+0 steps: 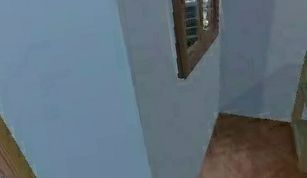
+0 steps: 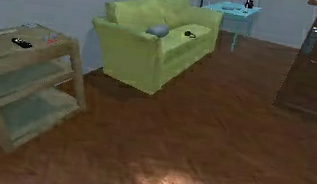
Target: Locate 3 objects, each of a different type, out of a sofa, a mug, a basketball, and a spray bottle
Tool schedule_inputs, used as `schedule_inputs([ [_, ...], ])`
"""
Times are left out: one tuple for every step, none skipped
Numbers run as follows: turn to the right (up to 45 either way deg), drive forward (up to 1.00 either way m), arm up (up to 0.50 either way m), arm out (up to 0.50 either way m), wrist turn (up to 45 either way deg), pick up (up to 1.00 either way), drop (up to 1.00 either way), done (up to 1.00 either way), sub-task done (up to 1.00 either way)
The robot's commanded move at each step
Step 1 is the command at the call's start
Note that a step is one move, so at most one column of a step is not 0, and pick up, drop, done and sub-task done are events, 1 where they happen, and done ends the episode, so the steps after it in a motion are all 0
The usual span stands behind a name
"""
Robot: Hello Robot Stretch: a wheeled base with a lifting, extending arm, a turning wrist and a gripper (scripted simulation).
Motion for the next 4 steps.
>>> schedule_inputs([
  [45.0, 0.00, 0.00, 0.00, 0.0, 0.00, 0.00, 0.00, 0.00],
  [45.0, 0.00, 0.00, 0.00, 0.0, 0.00, 0.00, 0.00, 0.00],
  [6.0, 0.00, 0.00, 0.00, 0.0, 0.00, 0.00, 0.00, 0.00],
  [0.0, 1.00, 0.00, 0.00, 0.0, 0.00, 0.00, 0.00, 0.00],
])
